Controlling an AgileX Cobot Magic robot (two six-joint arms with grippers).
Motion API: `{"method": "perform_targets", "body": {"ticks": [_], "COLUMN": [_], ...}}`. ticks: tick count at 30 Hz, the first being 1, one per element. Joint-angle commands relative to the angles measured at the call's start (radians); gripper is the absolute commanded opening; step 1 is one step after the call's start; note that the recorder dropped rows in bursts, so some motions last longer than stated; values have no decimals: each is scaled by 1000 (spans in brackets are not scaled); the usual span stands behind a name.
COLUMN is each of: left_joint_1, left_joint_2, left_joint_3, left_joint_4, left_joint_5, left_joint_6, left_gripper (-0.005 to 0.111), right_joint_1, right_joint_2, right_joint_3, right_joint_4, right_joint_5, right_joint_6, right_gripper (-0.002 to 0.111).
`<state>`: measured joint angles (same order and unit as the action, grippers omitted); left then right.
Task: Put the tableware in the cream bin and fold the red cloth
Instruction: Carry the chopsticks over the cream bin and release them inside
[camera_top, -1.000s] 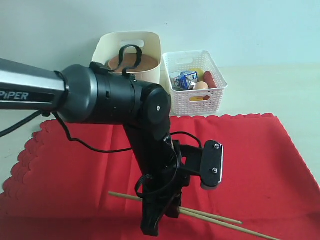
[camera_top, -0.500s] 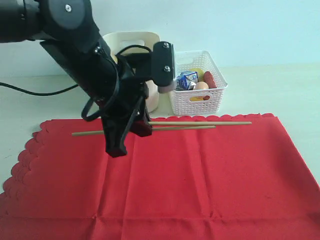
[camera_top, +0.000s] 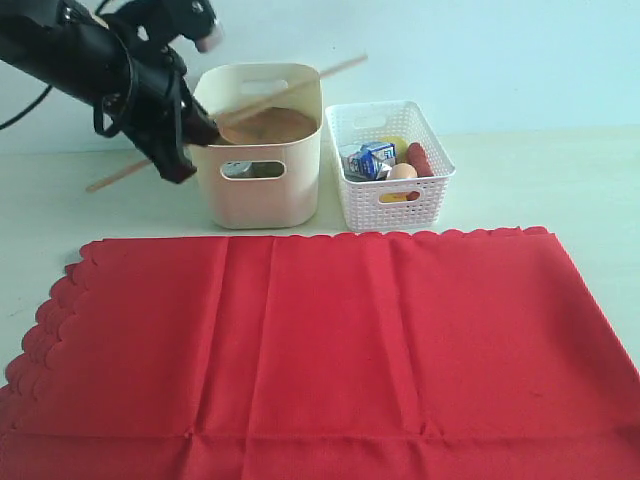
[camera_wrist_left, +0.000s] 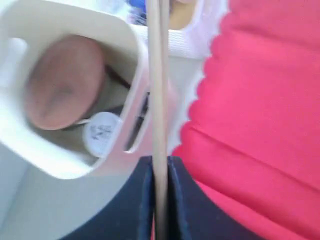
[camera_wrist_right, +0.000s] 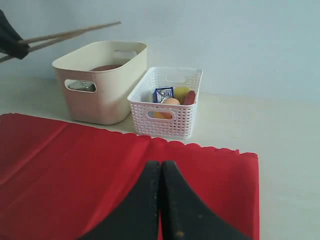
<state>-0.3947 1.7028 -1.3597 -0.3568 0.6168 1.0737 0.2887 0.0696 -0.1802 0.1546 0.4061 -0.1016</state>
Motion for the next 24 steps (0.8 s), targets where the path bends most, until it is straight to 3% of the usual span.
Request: {"method": "perform_targets", "body": {"ticks": [1, 6, 15, 19, 24], "left_joint_1": [62, 84, 86, 86, 105], "left_joint_2": [21, 138, 446, 541, 618], "left_joint_3": [-19, -165, -564, -651, -672], "left_joint_4": [-143, -350, -769, -966, -1191], "left_joint_5": [-231, -297, -297, -299, -298], "left_joint_6": [80, 209, 425, 553, 673], "left_gripper": [0, 0, 0, 0, 0], "right_joint_1": [-4, -4, -4, -4, -4], "right_joint_2": [-2, -2, -2, -2, -2], "right_joint_3": [5, 5, 5, 5, 5], "right_joint_4": [2, 2, 2, 2, 2], "right_joint_5": [-16, -19, -19, -19, -19], "right_joint_6": [0, 0, -8, -8, -8], "right_gripper": [0, 0, 0, 0, 0]}}
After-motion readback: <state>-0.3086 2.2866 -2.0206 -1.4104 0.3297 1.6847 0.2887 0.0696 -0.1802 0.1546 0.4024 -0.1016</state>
